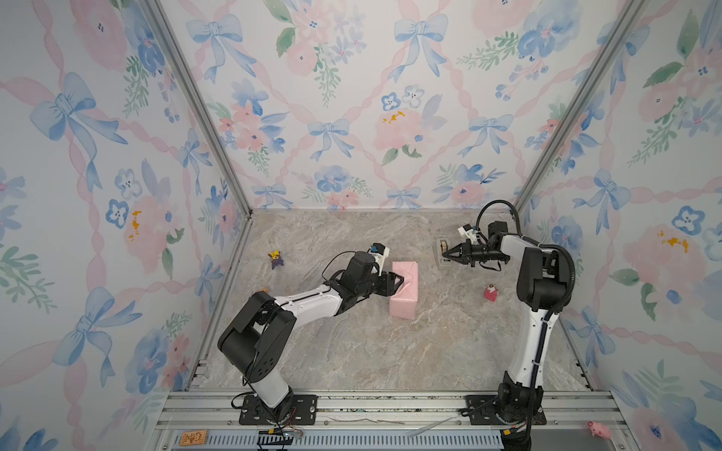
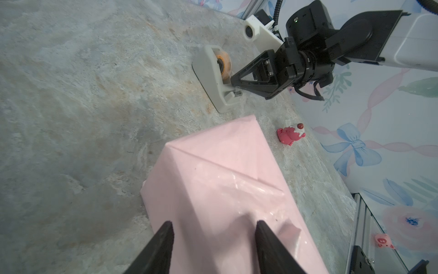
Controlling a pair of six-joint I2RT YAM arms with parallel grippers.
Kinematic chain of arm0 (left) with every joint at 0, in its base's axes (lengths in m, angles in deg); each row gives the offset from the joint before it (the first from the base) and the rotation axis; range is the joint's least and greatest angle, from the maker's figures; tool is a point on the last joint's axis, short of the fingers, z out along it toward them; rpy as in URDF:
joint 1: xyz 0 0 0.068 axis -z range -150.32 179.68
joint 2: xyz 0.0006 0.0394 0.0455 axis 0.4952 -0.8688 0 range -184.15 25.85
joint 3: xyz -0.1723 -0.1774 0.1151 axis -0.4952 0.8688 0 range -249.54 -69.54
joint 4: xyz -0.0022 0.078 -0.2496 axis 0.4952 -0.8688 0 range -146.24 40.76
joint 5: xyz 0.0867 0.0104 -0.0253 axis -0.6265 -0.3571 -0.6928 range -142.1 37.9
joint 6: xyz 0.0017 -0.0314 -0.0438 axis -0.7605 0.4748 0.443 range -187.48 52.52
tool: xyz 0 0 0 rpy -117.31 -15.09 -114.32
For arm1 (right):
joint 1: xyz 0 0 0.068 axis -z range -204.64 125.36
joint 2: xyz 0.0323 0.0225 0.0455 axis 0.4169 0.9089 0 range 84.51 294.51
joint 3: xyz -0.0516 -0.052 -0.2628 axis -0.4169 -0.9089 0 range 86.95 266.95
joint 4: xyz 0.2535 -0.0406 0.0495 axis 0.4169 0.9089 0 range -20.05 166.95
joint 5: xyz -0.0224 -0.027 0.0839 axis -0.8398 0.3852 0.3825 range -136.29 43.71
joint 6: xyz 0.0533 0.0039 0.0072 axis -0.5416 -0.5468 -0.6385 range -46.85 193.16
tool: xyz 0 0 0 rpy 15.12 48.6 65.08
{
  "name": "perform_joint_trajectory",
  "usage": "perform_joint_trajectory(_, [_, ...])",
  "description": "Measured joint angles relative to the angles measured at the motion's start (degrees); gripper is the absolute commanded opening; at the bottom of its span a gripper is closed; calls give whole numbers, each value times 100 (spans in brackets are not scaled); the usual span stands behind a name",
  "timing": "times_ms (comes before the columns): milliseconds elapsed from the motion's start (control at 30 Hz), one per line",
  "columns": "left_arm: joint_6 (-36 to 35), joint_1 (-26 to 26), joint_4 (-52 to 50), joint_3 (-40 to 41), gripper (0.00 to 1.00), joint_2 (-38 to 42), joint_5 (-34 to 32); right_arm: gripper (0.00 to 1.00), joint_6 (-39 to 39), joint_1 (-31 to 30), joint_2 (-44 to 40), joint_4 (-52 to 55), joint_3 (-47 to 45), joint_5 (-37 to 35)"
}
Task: Wrap a gift box in wrapping paper
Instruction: Tear off the tape with the cutter.
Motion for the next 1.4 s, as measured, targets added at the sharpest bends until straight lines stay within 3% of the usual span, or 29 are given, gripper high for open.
perform_joint_trajectory(300, [-26, 11, -7, 0, 57, 20, -48, 0, -859, 79, -446, -748, -579, 260])
perform_joint_trajectory(600, [-39, 22, -11, 2, 57, 33, -96, 0, -1130, 79, -1005, -820, -1058, 186])
perform_joint_trajectory(1000, [-42, 66, -9, 2, 57, 33, -181, 0, -1381, 118, -1965, -1150, -2601, -15])
perform_joint_trajectory(1400, [-42, 94, -7, 2, 57, 33, -232, 0, -1871, 144, -2107, -2074, -3460, -186])
